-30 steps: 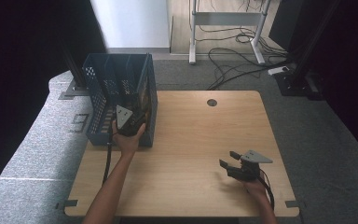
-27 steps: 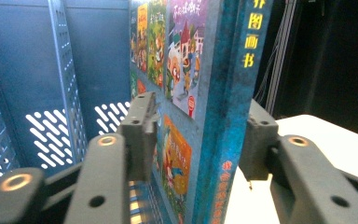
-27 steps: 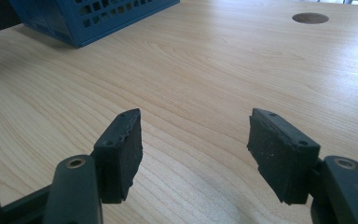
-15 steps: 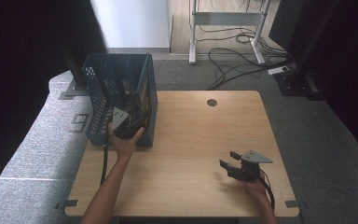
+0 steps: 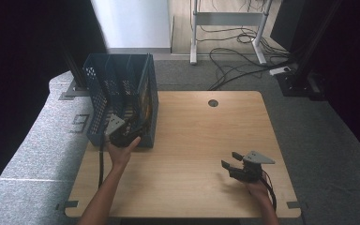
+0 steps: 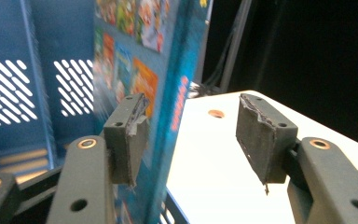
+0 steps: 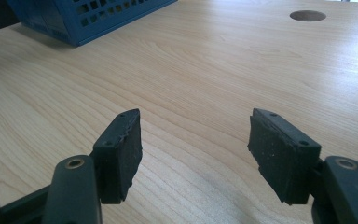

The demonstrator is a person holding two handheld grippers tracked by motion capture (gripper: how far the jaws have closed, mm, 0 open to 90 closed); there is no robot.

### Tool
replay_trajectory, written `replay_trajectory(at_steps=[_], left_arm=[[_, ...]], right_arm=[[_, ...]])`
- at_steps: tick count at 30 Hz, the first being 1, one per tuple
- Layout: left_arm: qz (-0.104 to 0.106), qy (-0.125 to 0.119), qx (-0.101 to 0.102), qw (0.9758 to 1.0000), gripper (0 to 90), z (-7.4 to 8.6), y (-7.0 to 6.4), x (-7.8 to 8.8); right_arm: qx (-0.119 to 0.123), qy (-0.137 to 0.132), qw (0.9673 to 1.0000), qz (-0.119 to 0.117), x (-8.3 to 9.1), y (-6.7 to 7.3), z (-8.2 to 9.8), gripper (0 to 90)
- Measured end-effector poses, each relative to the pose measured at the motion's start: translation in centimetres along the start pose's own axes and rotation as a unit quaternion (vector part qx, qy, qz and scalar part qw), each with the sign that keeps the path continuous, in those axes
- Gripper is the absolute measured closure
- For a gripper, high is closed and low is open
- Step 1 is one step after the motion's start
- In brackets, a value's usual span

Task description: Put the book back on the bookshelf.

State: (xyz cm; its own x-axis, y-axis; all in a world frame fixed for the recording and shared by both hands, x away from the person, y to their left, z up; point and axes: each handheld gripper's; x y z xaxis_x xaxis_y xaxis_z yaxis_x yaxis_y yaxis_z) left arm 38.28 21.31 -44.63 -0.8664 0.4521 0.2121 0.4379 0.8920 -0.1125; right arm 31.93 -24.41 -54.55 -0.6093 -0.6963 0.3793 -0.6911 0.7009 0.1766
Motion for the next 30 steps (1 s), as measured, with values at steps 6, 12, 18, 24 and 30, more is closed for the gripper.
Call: replay_trajectory(at_steps=[6,12,18,24,30], left_arm=[[0.013,0.013,-0.001,0.9998,41.0,1.1,-0.2,1.4],[0.022,0.032,0.004,0.9992,40.3,2.5,-0.4,2.6],[0.037,0.048,0.003,0.9982,40.4,4.0,-0.7,3.5],[0.045,0.069,-0.002,0.9966,40.1,5.6,-1.1,3.7],[0.058,0.099,0.004,0.9933,39.9,7.3,-1.6,4.1]], right_arm=[[0.002,-0.001,1.0,0.002,0.2,0.0,0.1,34.1],[-0.001,-0.004,1.0,0.006,0.4,-0.2,0.2,34.2],[0.01,0.01,0.9998,0.013,0.2,-0.1,0.4,34.1],[0.011,0.015,0.9997,0.017,0.1,-0.2,0.4,33.8],[0.007,0.012,0.9997,0.018,0.2,-0.2,0.4,33.3]])
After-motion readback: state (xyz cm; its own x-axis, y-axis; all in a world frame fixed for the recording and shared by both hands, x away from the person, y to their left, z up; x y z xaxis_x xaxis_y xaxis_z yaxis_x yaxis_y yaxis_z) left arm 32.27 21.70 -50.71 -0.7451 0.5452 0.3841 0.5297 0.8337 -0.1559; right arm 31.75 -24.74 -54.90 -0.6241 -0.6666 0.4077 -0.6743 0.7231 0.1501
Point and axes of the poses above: each handheld gripper's, and its own axes: x roughly backward along the jaws, z roughly out of its underside, y roughly to its left, and after that the axes turned 8 degrees about -z, right-handed
